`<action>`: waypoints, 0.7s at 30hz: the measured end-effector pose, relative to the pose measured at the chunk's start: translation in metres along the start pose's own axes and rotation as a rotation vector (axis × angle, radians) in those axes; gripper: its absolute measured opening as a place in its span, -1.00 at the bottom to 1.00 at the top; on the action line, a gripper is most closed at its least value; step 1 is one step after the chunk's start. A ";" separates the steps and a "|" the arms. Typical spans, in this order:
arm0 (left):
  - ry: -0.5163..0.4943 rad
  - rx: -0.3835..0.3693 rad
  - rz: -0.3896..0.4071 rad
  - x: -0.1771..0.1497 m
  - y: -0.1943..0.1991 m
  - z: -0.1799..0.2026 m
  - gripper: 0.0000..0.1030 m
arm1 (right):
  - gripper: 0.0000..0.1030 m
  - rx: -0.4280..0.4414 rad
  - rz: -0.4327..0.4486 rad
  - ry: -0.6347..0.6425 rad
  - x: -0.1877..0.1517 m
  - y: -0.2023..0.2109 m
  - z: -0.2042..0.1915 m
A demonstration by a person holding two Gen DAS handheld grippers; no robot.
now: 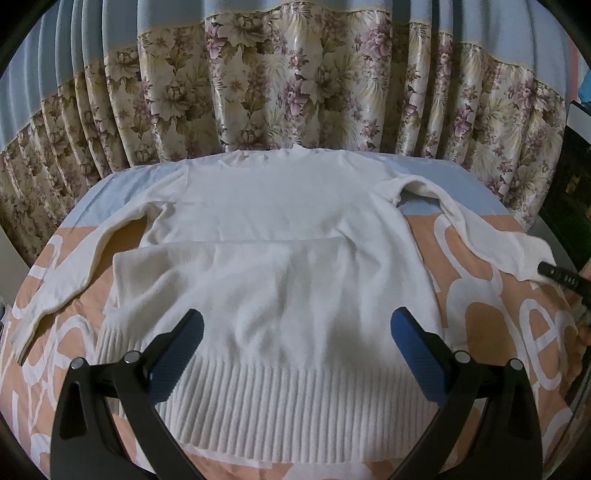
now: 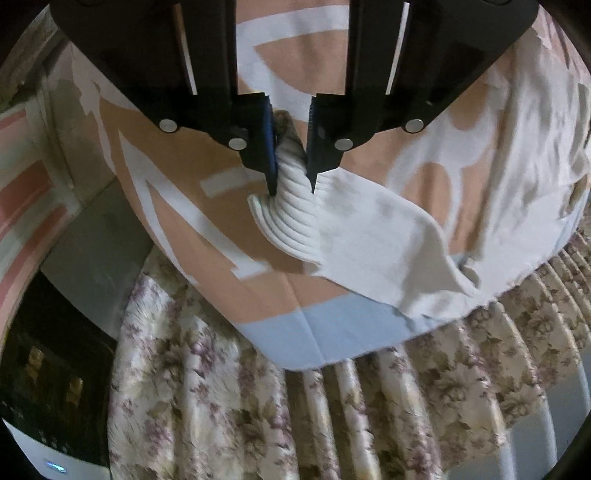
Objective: Fold small clothes
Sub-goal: 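Reach the right tool to the ribbed sleeve cuff and close on it, then carry the held sleeve across the sweater body and open the right tool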
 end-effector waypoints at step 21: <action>-0.008 0.092 0.098 0.076 -0.040 -0.093 0.97 | -0.72 0.313 0.041 0.057 0.063 -0.006 -0.190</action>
Point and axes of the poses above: each gripper's, at about its wrist camera, not at the fingertips, and y roughly against the way its jaws point, z to its right, x to its top, the point moved 6 cm from there along -y, roughly the way its jaws point
